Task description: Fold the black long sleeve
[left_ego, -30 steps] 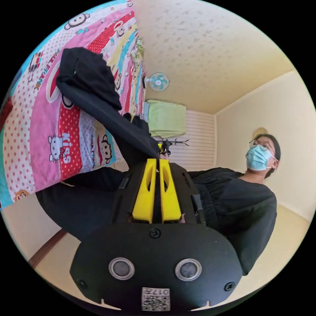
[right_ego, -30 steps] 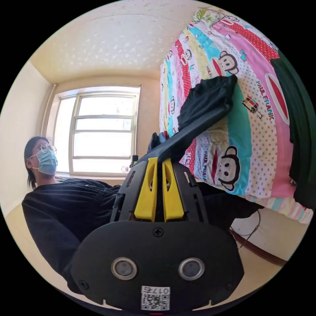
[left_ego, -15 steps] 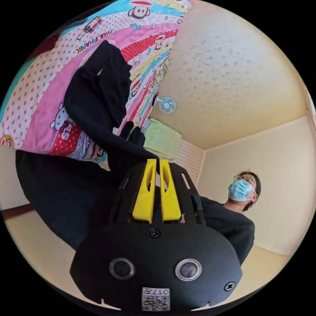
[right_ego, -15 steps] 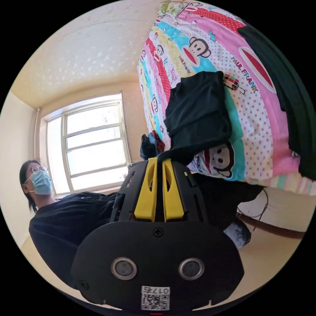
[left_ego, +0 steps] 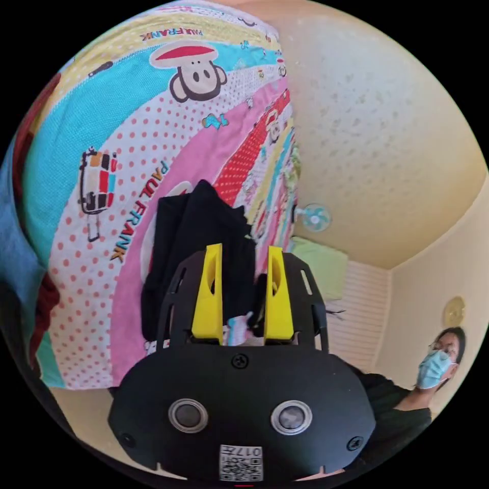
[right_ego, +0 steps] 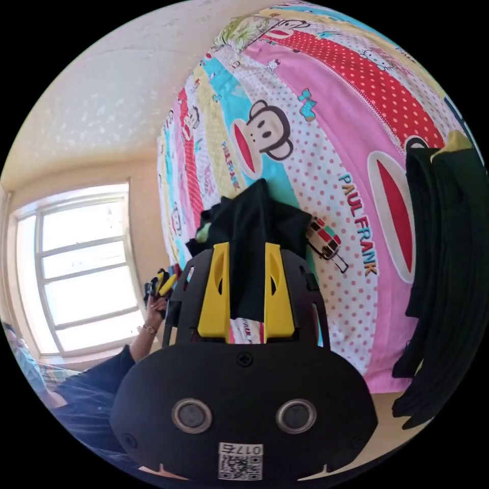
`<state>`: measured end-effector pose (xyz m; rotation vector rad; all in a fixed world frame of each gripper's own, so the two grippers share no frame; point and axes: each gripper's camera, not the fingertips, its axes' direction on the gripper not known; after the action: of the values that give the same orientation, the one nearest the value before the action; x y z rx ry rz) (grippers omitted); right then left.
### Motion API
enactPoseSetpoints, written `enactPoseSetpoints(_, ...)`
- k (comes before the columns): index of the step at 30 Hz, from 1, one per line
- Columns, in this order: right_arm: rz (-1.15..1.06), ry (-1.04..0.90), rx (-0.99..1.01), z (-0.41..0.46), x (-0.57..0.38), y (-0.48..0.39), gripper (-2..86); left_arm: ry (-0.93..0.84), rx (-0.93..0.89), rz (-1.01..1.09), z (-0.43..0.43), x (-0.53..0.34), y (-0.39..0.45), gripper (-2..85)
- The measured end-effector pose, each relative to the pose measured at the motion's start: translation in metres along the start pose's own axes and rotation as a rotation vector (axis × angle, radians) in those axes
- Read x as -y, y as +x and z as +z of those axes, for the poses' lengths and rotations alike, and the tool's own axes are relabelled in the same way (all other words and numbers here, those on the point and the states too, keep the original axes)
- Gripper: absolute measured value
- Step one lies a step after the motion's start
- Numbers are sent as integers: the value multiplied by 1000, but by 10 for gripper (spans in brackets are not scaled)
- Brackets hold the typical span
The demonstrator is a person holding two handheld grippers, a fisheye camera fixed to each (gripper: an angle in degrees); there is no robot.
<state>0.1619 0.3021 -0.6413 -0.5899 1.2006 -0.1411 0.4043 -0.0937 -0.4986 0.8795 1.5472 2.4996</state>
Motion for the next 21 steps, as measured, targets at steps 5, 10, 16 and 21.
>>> enactPoseSetpoints(5,-64,-253,-95,86,-32,17,105,-203,211,22,73,-45,-10,153)
enactPoseSetpoints(10,-103,-373,-206,98,-42,18,46,-340,311,7,103,-75,-22,49)
enactPoseSetpoints(16,-204,-487,-288,60,-83,5,38,-547,154,26,88,-132,-17,38)
enactPoseSetpoints(21,-136,-512,-305,60,-102,18,51,-440,261,-56,78,-177,-30,70)
